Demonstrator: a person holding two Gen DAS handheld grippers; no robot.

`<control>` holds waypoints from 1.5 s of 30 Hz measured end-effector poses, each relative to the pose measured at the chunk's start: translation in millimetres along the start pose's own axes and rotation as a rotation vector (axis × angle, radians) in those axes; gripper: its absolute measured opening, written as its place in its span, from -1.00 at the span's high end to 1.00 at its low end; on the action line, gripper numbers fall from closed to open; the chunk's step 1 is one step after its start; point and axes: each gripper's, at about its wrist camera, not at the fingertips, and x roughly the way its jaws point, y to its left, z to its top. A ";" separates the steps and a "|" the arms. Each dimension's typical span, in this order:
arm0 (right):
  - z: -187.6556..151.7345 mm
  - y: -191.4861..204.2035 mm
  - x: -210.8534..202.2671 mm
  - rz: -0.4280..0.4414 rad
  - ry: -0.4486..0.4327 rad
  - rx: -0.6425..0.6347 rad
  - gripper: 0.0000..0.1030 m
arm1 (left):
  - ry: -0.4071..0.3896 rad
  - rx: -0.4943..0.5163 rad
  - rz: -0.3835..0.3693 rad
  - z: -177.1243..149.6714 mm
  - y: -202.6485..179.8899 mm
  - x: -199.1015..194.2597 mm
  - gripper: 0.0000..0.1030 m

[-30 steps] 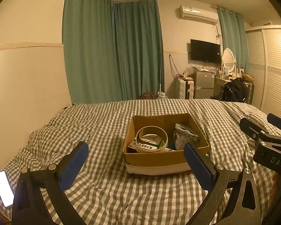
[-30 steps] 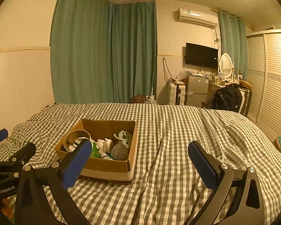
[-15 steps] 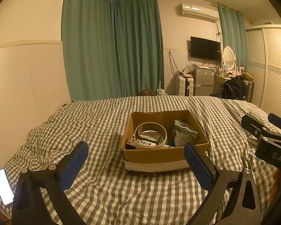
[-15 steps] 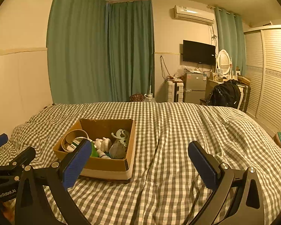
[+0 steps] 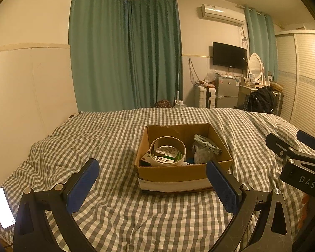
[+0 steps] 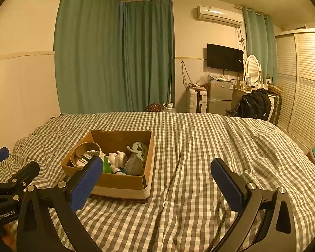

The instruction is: Organize objects

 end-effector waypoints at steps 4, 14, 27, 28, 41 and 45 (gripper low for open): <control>-0.3 0.2 0.8 -0.002 0.001 0.000 -0.99 | 0.004 -0.007 0.006 0.2 2.1 0.6 -1.00; -2.9 4.7 3.5 -0.002 0.011 -0.010 -0.99 | 0.008 -0.008 0.018 -1.9 4.9 -0.3 -1.00; -4.3 5.5 3.3 -0.005 0.017 -0.014 -0.99 | 0.006 -0.015 0.027 -3.2 8.4 0.7 -1.00; -4.3 5.5 3.3 -0.005 0.017 -0.015 -0.99 | 0.006 -0.011 0.027 -3.4 7.7 0.8 -1.00; -5.2 6.3 3.5 -0.003 0.025 -0.017 -0.99 | 0.019 -0.011 0.020 -4.6 6.8 2.6 -1.00; -5.8 6.8 4.3 -0.002 0.029 -0.018 -0.99 | 0.020 -0.027 0.022 -5.9 8.4 3.0 -1.00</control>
